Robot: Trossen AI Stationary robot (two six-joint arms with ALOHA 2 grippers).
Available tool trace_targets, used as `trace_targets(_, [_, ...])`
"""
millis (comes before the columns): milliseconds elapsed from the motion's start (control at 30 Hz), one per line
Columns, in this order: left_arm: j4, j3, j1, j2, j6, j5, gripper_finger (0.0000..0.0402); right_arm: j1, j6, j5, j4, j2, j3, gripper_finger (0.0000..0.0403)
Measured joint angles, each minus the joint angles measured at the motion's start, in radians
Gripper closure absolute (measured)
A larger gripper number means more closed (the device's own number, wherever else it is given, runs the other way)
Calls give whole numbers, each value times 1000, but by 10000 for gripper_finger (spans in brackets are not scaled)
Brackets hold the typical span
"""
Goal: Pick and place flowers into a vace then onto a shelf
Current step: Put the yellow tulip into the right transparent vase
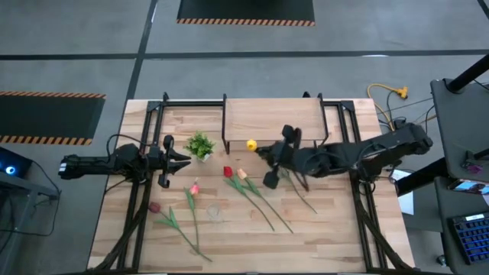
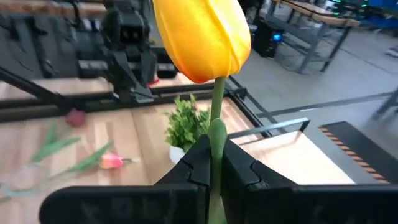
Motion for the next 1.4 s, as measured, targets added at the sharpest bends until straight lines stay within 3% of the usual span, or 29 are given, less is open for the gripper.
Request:
trace_targets(333, [0,0,0,0,0,0,350,67,45,123,2,95,-1,394])
trace_targets(600, [0,0,0,0,0,0,350,147,111,290,6,92,-49,394])
trace_targets(967, [-1,0,0,0,0,0,350,151,205,329,23,103,-112,388])
trace_targets(1267, [-9,0,0,0,0,0,350,152,192,315,18,99,-115,305])
trace_targets(1400, [-9,0,0,0,0,0,350,152,216,246,-24,87,-116,259])
